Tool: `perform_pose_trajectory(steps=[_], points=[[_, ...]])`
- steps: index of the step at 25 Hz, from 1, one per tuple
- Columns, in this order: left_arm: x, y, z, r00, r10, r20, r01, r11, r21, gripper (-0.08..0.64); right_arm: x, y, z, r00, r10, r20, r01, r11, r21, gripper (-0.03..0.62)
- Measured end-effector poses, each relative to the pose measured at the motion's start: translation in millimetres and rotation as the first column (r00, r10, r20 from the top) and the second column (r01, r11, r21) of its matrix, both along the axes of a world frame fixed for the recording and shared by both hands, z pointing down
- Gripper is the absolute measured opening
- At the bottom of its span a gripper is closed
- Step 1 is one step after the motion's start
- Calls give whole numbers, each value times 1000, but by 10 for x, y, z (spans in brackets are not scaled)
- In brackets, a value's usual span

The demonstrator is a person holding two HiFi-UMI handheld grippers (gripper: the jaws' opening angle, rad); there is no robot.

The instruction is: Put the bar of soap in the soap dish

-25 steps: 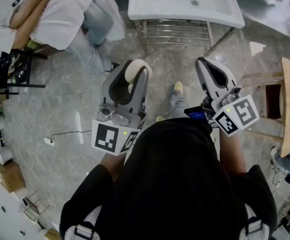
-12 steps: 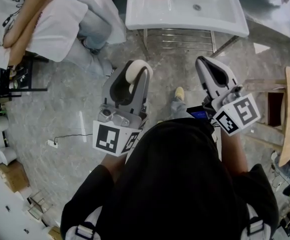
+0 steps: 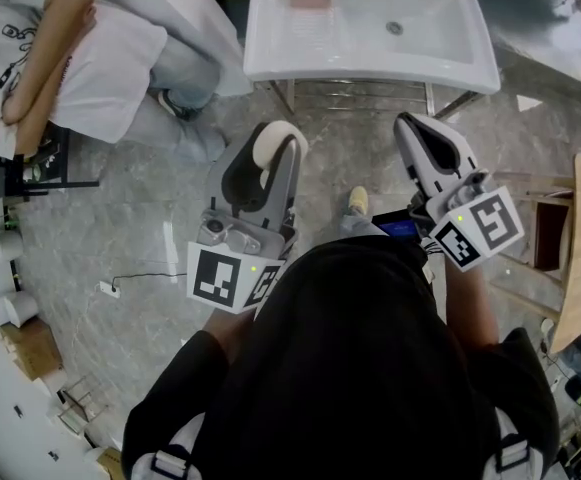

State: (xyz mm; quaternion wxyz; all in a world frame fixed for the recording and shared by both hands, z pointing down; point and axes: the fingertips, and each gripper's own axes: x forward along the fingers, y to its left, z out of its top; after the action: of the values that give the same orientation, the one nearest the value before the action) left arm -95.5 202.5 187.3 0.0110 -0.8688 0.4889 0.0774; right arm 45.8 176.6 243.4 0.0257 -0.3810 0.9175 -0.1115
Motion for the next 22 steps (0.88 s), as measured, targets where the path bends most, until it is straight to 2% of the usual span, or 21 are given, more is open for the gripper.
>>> perform_pose_trajectory(steps=[22], points=[[474,-801,43,999,-46,8,46,999,-17,121,425,-881,74,998,-62,23,63,998,-6,21]])
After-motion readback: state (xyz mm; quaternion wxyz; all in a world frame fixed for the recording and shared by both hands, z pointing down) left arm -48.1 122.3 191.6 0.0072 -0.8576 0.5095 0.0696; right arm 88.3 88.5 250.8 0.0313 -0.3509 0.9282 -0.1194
